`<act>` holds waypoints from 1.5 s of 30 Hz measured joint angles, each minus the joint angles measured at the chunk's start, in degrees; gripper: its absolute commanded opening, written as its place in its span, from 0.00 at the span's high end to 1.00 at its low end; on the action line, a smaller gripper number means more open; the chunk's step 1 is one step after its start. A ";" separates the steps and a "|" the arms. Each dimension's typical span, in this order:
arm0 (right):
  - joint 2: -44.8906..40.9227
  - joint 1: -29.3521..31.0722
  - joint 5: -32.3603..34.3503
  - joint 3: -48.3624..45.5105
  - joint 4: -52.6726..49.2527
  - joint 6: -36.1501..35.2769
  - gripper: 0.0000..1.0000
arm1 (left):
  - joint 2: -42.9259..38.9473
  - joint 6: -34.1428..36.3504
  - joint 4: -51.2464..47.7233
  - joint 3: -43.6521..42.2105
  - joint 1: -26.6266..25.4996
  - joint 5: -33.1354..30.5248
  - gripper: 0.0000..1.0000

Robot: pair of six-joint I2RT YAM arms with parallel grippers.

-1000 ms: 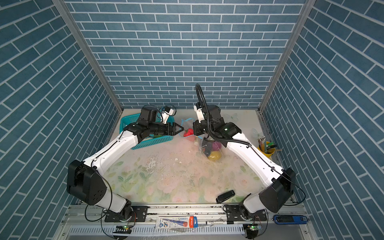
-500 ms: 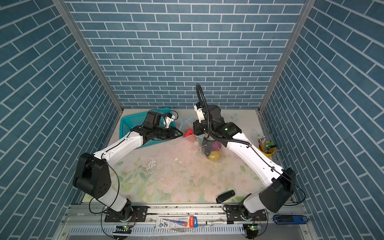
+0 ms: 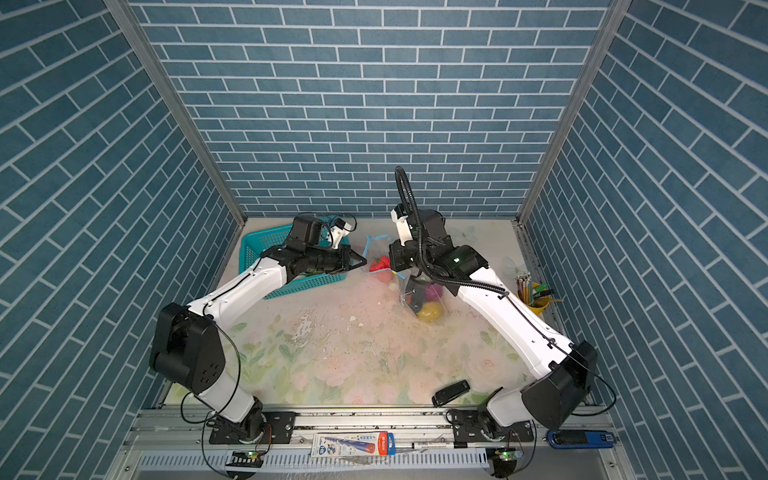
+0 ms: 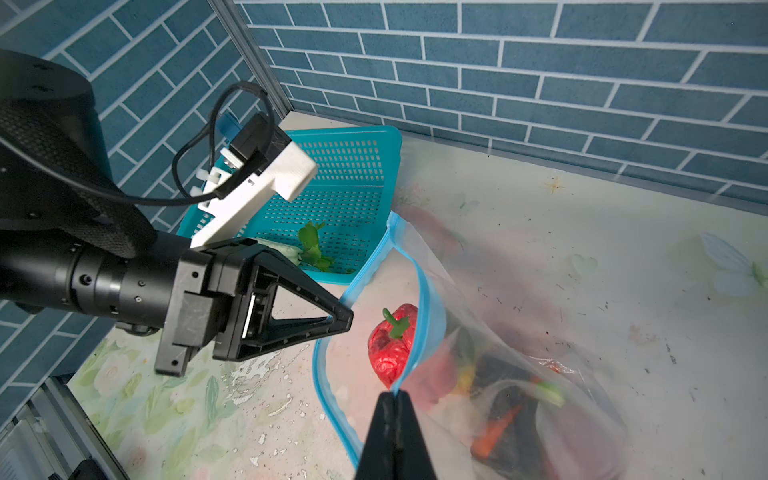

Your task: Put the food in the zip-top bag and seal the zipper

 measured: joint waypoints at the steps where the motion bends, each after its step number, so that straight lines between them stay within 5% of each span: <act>1: -0.24 -0.04 0.20 0.00 -0.13 0.00 1.00 | 0.00 -0.37 -0.02 0.20 -0.11 0.11 0.91; 14: -3.80 -0.20 5.05 -0.13 -3.85 -0.04 0.99 | 2.05 -3.30 -0.50 9.55 -4.44 1.14 0.93; 25: -3.48 -0.59 11.98 1.46 -14.95 1.70 0.68 | 4.61 -6.82 1.09 11.58 -5.68 2.67 0.94; 29: 0.26 -0.87 14.14 6.97 -19.23 2.12 0.67 | 4.61 -7.48 1.22 12.33 -5.73 3.17 0.94; 34: 4.70 -0.96 14.32 12.17 -22.16 2.91 0.75 | 4.61 -8.04 1.53 12.57 -6.01 3.48 0.94; 41: 6.14 -0.94 14.75 15.67 -25.83 3.30 1.00 | 4.63 -8.31 1.49 13.07 -6.29 3.54 0.94; 45: 6.62 -0.94 15.32 18.64 -28.26 3.37 1.00 | 4.74 -8.63 1.53 14.56 -6.58 3.76 0.94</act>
